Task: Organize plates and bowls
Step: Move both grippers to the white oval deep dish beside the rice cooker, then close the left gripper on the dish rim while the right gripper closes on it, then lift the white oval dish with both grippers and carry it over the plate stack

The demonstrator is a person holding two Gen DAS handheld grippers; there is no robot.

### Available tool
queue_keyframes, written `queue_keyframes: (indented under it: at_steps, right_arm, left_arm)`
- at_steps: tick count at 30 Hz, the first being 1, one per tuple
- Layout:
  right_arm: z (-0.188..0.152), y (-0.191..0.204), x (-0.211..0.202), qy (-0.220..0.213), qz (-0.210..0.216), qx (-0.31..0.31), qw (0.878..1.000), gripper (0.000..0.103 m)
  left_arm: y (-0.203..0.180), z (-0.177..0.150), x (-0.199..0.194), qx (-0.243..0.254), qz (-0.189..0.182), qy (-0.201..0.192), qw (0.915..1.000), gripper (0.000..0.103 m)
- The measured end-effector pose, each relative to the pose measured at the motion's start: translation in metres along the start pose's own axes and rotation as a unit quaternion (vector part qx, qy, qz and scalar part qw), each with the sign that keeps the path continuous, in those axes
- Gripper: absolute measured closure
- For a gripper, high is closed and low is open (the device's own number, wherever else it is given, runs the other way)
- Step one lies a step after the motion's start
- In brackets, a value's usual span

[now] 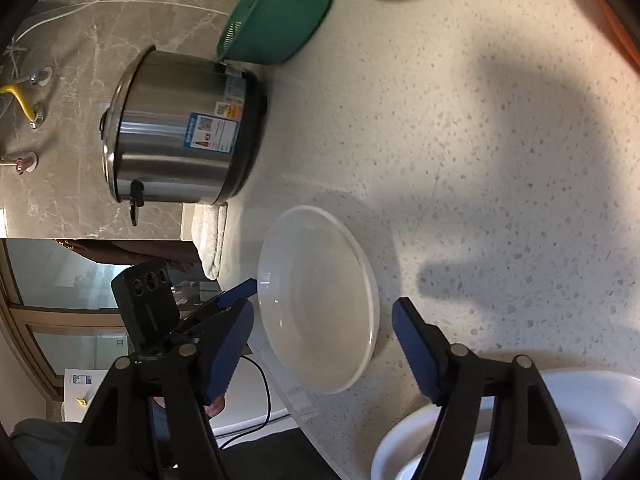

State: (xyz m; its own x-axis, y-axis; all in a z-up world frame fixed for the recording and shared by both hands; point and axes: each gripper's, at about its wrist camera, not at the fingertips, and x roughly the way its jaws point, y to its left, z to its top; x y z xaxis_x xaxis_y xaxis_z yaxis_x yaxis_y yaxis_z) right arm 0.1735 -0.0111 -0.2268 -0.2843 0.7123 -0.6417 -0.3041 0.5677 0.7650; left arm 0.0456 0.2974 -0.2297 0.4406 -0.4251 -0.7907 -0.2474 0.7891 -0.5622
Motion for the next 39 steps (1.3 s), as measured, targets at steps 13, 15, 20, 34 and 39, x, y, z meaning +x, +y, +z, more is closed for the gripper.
queue_keyframes:
  at_steps: [13,15,20,34,39]
  right_arm:
    - [0.007,-0.01,0.012,0.018,-0.029,0.011,0.999,0.052]
    - [0.007,-0.01,0.012,0.019,-0.032,0.012,0.999,0.053]
    - [0.008,-0.006,0.02,0.041,-0.069,0.003,0.997,0.059]
    - [0.003,0.003,0.037,0.071,-0.119,-0.02,0.99,0.09]
    - [0.002,0.003,0.035,0.064,-0.121,-0.018,0.99,0.09]
  left_arm:
    - [0.0,0.002,0.016,-0.003,-0.001,0.025,0.9997,0.047]
    - [0.001,0.003,0.016,-0.004,-0.001,0.028,0.9996,0.052]
    - [-0.002,0.004,0.018,0.005,0.017,0.04,0.999,0.064]
    - [-0.008,0.004,0.029,0.018,0.038,0.059,0.9974,0.09]
    - [-0.009,0.005,0.031,0.018,0.037,0.06,0.9974,0.09]
